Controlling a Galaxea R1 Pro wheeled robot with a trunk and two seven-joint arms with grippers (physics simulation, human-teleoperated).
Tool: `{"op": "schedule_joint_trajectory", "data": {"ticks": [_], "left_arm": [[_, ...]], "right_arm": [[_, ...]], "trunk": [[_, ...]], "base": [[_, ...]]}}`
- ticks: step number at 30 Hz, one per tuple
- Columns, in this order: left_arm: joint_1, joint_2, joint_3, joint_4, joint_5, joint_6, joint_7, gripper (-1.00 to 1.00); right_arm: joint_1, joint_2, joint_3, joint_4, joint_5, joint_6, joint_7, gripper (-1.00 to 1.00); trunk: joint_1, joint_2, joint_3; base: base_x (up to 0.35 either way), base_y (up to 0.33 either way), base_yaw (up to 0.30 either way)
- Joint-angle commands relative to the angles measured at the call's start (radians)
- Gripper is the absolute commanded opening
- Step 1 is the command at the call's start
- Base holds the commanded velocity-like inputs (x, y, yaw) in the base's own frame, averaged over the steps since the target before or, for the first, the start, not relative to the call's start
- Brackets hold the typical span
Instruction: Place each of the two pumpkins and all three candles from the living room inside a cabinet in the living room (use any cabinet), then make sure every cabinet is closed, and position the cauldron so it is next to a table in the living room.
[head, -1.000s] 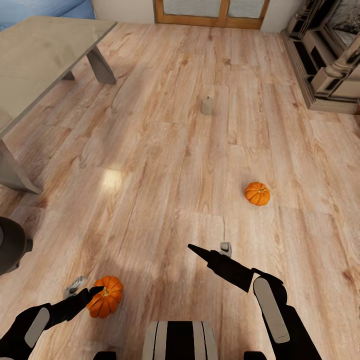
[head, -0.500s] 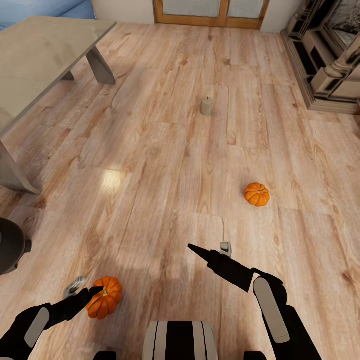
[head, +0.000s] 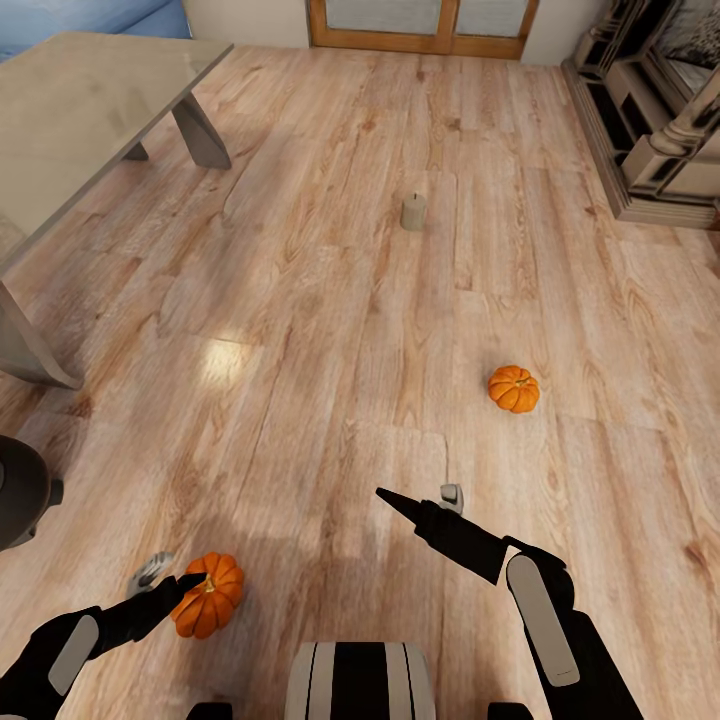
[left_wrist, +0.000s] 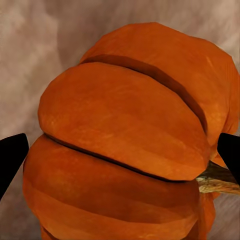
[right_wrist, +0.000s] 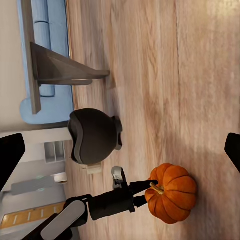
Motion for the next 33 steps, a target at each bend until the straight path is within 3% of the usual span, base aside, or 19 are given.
{"op": "schedule_joint_trajectory", "data": {"ticks": [1,13,29,33], "left_arm": [[0.000,0.000,-0.001,0.000,-0.005,-0.001,0.002,-1.00],[0.000,0.000,-0.001,0.000,-0.005,0.000,0.002,-1.00],[0.000,0.004,0.001,-0.004,-0.004,0.011,0.000,-1.00],[0.000,0.003,0.003,-0.066,-0.003,0.130,0.000,-1.00]], "right_arm": [[0.000,0.000,0.000,0.000,0.000,0.000,0.000,1.00],[0.000,0.000,-0.001,0.000,0.001,0.000,-0.001,1.00],[0.000,0.000,-0.003,0.019,0.002,-0.005,-0.018,1.00],[0.000,-0.001,-0.037,0.038,0.001,-0.005,-0.018,1.00]], "trunk": [[0.000,0.000,0.000],[-0.002,0.001,0.015],[-0.009,0.005,0.077],[-0.011,0.006,0.093]], "base": [[0.000,0.000,0.000],[0.000,0.000,0.000],[0.000,0.000,0.000],[0.000,0.000,0.000]]}}
